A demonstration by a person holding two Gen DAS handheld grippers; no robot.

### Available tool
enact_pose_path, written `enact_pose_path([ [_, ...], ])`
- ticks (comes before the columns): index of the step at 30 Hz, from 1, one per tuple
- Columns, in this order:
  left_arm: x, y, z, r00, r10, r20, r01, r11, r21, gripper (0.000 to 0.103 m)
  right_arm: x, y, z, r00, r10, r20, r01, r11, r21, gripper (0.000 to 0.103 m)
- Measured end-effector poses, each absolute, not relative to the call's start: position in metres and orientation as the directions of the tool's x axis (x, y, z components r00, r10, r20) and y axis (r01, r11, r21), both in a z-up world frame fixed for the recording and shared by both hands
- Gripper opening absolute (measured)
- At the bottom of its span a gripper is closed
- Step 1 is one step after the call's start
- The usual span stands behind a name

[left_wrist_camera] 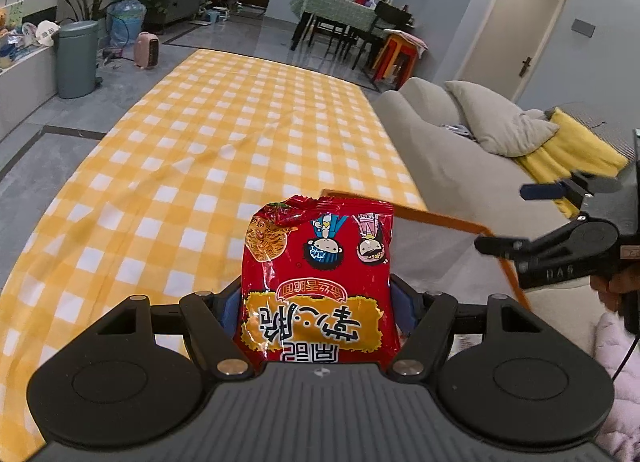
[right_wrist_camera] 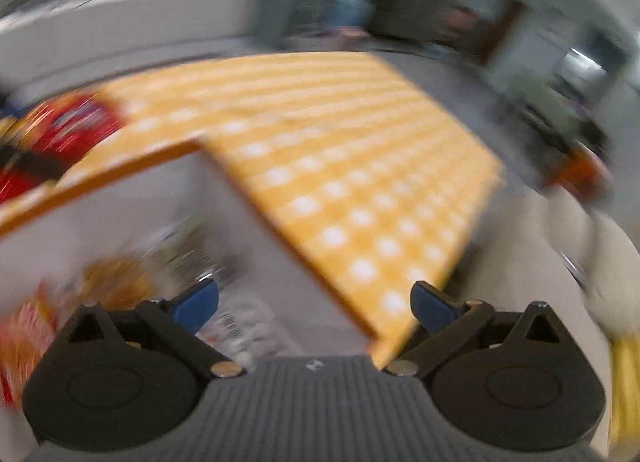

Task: Organize snacks
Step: 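Lower the red printed bag into the box and open the left tool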

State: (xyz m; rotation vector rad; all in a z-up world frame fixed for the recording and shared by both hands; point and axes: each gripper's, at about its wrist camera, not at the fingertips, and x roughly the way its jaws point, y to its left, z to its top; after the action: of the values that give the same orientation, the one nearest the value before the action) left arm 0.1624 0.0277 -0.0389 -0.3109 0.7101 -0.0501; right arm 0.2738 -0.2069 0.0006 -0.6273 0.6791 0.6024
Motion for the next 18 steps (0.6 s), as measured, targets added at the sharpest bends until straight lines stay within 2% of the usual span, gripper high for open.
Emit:
enact_pose_path([
  [3,0.16,0.022,-0.033,0.753,-0.197,-0.628,-0.027,0.944,-0.328,0.081,0.266,-0.219,0.016,0.66,0.262,-0.704,-0.548,0.808,-0.214,0.1],
  [6,0.153,0.01,-0.028,0.745,-0.266,-0.611,0.061,0.941,-0.334,0.081,0.256,-0.239,0.019,0.583,0.351,-0.733,-0.454,0.889,0.065,0.1],
  [9,0.151,-0.005,-0.027,0.714,-0.24,-0.657,0.046,0.953,-0.299,0.081,0.242,-0.263,0.008,0.551,0.398,-0.734,-0.267,0.917,0.296,0.1],
  [13,0.147,-0.029,-0.025,0.69,-0.224,-0.688,0.082,0.969,-0.233,0.081,0.22,-0.274,-0.009,0.568,0.363,-0.738,-0.108,0.922,0.371,0.1],
  [16,0.151,-0.048,-0.028,0.666,-0.178,-0.724,0.056,0.98,-0.189,0.081,0.214,-0.272,-0.017,0.519,0.383,-0.764,-0.142,0.92,0.365,0.1],
  [18,0.157,-0.057,-0.033,0.648,-0.134,-0.749,0.02,0.987,-0.159,0.081,0.208,-0.284,-0.018,0.531,0.404,-0.745,-0.128,0.907,0.401,0.1],
])
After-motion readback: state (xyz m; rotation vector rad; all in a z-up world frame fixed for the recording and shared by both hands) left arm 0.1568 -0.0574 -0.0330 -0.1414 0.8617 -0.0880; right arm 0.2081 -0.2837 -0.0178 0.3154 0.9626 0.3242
